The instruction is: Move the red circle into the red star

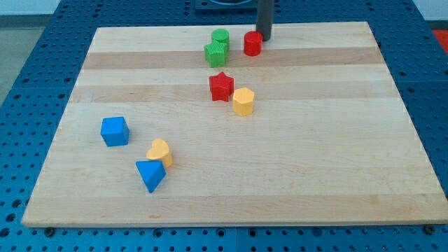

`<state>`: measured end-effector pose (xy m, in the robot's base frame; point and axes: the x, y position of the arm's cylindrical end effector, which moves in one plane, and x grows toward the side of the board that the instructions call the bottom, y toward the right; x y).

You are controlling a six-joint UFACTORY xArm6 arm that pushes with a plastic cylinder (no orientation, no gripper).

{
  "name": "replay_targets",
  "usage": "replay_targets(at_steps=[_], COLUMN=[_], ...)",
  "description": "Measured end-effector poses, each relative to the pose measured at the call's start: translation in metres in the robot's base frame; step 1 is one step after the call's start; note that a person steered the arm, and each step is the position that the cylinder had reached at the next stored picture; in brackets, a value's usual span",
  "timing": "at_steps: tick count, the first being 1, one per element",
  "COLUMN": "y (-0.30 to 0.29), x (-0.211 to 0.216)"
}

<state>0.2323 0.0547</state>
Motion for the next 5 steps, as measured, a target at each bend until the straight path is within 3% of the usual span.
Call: replay_targets(at_steps=[3, 5], y=[-0.024, -0.039], x=[0.067, 0.058])
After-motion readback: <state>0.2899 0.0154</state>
